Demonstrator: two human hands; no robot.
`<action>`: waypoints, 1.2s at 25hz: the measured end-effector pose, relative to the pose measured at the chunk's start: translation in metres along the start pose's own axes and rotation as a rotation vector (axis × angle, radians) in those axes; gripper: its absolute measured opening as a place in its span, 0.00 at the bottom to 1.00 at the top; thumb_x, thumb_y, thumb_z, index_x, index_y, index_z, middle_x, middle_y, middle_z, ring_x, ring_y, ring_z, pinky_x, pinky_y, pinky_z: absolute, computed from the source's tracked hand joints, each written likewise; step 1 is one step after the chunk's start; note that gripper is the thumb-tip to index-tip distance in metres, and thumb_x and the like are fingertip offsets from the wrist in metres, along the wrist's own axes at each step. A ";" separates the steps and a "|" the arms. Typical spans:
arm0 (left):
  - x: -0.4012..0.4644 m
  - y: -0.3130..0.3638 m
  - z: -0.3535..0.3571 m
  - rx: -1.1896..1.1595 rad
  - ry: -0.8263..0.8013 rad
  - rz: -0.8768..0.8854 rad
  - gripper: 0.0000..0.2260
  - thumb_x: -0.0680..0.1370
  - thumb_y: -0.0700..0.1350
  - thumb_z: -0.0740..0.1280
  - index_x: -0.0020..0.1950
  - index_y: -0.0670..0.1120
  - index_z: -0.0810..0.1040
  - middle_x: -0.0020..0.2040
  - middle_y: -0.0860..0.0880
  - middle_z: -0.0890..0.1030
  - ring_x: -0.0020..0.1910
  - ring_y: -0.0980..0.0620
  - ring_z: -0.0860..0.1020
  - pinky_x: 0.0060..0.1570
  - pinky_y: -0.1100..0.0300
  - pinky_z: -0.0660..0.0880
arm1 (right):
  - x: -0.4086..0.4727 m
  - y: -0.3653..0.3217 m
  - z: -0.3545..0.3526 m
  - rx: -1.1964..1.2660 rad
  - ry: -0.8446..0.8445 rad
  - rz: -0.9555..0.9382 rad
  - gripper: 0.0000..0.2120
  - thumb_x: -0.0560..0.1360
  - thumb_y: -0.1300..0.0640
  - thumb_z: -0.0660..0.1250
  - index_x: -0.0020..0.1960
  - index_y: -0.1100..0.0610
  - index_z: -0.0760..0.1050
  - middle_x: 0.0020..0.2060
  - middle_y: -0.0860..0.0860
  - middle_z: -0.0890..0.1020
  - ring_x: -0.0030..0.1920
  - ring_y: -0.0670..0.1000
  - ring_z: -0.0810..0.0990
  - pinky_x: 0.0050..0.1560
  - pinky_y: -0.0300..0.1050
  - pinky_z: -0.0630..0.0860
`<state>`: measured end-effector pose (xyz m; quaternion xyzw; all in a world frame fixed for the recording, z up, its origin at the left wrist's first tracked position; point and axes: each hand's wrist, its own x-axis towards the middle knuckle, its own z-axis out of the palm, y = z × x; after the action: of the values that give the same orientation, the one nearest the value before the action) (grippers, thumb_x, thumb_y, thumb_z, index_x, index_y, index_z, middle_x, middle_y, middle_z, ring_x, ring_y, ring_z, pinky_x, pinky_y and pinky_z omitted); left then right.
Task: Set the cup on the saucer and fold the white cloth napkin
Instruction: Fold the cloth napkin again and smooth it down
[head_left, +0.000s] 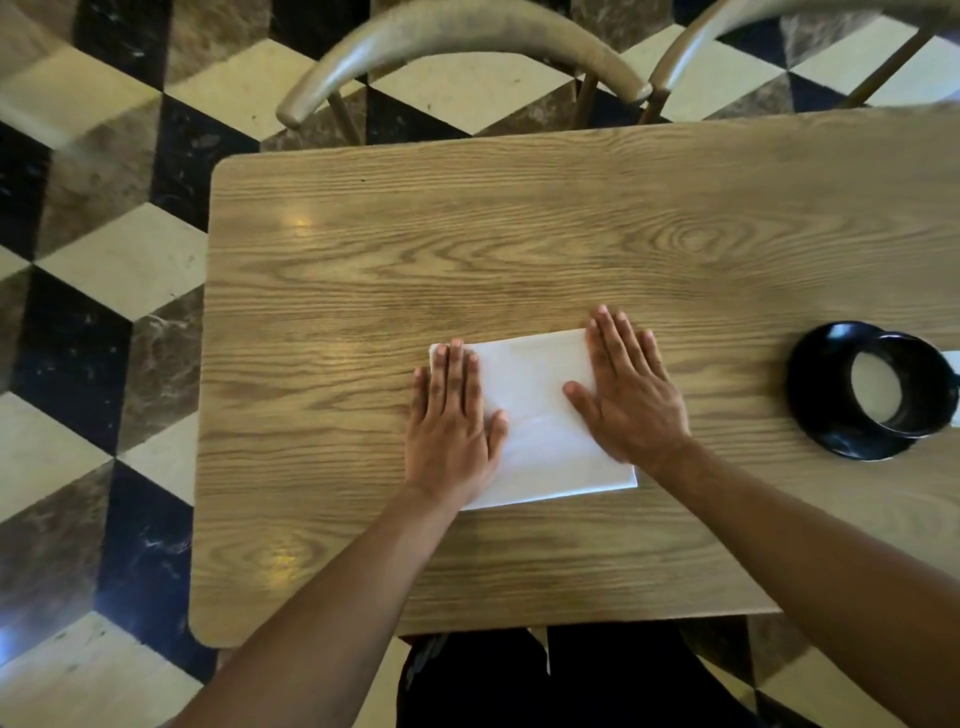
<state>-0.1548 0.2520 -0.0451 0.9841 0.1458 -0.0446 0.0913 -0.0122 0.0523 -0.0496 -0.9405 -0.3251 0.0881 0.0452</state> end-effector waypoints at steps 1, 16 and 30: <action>0.000 0.000 0.000 -0.013 0.011 -0.004 0.35 0.81 0.56 0.58 0.82 0.37 0.55 0.83 0.37 0.54 0.83 0.37 0.51 0.79 0.38 0.54 | 0.001 0.000 -0.001 0.000 -0.011 0.013 0.39 0.81 0.37 0.52 0.82 0.60 0.51 0.83 0.56 0.52 0.82 0.57 0.50 0.81 0.60 0.50; -0.020 -0.008 0.002 -0.038 0.021 -0.022 0.35 0.81 0.58 0.56 0.82 0.38 0.55 0.83 0.40 0.54 0.83 0.42 0.51 0.79 0.39 0.55 | -0.052 -0.025 0.013 0.056 0.024 -0.076 0.39 0.80 0.37 0.56 0.81 0.62 0.55 0.82 0.58 0.56 0.82 0.56 0.53 0.80 0.58 0.56; -0.054 -0.001 0.008 -0.002 -0.017 0.065 0.35 0.81 0.58 0.58 0.81 0.37 0.58 0.83 0.38 0.55 0.83 0.42 0.52 0.79 0.40 0.57 | -0.041 -0.078 0.016 0.128 -0.013 -0.152 0.37 0.81 0.41 0.57 0.81 0.62 0.55 0.82 0.57 0.56 0.82 0.56 0.51 0.80 0.59 0.55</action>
<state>-0.2071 0.2369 -0.0467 0.9878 0.1128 -0.0498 0.0948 -0.0938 0.0883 -0.0484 -0.9076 -0.3898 0.1113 0.1096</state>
